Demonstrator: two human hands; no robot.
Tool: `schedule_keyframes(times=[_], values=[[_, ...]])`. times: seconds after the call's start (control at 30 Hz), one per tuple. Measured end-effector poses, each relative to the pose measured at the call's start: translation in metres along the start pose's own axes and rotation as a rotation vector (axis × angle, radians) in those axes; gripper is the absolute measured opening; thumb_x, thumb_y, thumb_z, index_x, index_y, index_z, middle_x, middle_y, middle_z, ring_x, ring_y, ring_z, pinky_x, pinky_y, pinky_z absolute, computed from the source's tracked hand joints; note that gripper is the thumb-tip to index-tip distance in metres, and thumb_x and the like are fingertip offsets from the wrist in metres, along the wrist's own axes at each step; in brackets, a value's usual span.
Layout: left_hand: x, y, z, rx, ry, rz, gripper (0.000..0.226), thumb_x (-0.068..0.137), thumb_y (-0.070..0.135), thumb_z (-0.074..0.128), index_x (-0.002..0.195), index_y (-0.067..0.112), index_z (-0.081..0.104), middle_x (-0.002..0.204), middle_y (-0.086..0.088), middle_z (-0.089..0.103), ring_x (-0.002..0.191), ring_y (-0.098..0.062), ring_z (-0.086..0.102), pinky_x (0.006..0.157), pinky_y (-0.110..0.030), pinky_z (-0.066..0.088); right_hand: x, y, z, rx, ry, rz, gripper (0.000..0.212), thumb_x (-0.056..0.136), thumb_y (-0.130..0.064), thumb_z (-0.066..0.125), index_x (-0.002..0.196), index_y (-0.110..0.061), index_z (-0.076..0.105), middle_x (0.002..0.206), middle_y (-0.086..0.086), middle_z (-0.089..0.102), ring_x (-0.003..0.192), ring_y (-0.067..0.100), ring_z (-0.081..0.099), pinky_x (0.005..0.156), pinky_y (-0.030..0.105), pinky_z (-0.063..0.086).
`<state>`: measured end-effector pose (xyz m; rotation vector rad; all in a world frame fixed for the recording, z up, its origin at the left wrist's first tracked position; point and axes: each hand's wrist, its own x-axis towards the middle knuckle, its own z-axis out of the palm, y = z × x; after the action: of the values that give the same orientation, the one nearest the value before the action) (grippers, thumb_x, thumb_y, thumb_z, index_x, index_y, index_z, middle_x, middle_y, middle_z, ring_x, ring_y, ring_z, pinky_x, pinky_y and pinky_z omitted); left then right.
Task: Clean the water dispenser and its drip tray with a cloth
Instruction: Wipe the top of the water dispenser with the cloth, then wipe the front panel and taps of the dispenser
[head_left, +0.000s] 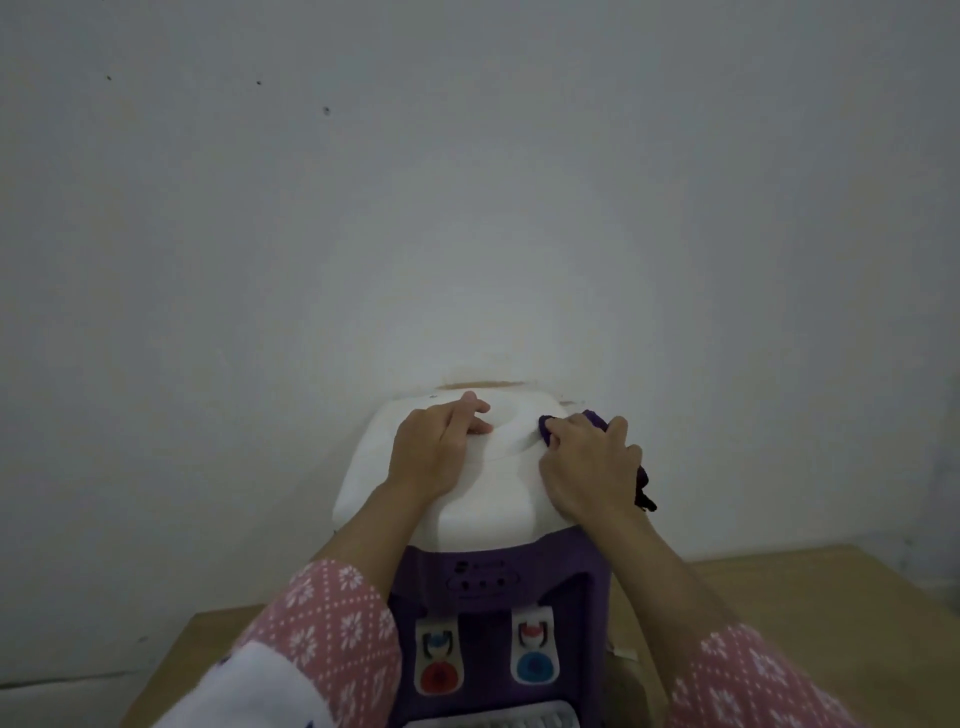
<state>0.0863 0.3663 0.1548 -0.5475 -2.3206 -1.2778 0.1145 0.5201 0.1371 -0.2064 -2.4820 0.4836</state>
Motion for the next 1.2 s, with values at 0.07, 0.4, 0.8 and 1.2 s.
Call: schedule_keyframes(times=[0.07, 0.4, 0.8, 1.2], values=[[-0.001, 0.000, -0.003, -0.019, -0.039, -0.027, 0.054, 0.092, 0.049, 0.024, 0.104, 0.022, 0.069, 0.093, 0.006, 0.073, 0.101, -0.009, 0.058, 0.090, -0.025, 0.035, -0.019, -0.009, 0.000, -0.053, 0.080, -0.084, 0.031, 0.087, -0.012, 0.038, 0.109, -0.018, 0.059, 0.105, -0.003, 0.062, 0.087, 0.022, 0.029, 0.071, 0.034, 0.024], [-0.027, -0.027, -0.040, -0.260, 0.014, -0.083, 0.036, 0.101, 0.031, 0.024, 0.114, 0.033, 0.057, 0.111, 0.007, 0.063, 0.109, -0.002, 0.045, 0.085, -0.006, 0.027, -0.037, -0.014, -0.011, 0.017, 0.112, -0.118, 0.030, 0.092, -0.028, 0.043, 0.114, -0.016, 0.060, 0.113, 0.001, 0.063, 0.100, 0.029, 0.043, 0.067, 0.033, 0.039], [-0.031, -0.050, -0.072, -0.620, 0.156, -0.228, 0.055, 0.099, 0.043, 0.009, 0.122, 0.020, 0.053, 0.100, 0.007, 0.068, 0.124, -0.021, 0.044, 0.108, -0.033, 0.020, -0.057, -0.066, 0.002, 0.151, 0.175, -0.416, 0.024, 0.084, -0.023, 0.057, 0.103, -0.016, 0.068, 0.103, -0.001, 0.071, 0.084, 0.034, 0.056, 0.065, 0.038, 0.043], [-0.062, -0.086, -0.081, -0.670, -0.100, -0.285, 0.054, 0.098, 0.044, 0.006, 0.129, 0.023, 0.044, 0.130, 0.006, 0.056, 0.125, -0.011, 0.045, 0.106, -0.029, 0.031, -0.065, -0.098, 0.026, -0.147, 0.190, -0.910, 0.030, 0.075, -0.026, 0.070, 0.104, -0.018, 0.068, 0.103, -0.005, 0.070, 0.084, 0.030, 0.062, 0.064, 0.036, 0.050]])
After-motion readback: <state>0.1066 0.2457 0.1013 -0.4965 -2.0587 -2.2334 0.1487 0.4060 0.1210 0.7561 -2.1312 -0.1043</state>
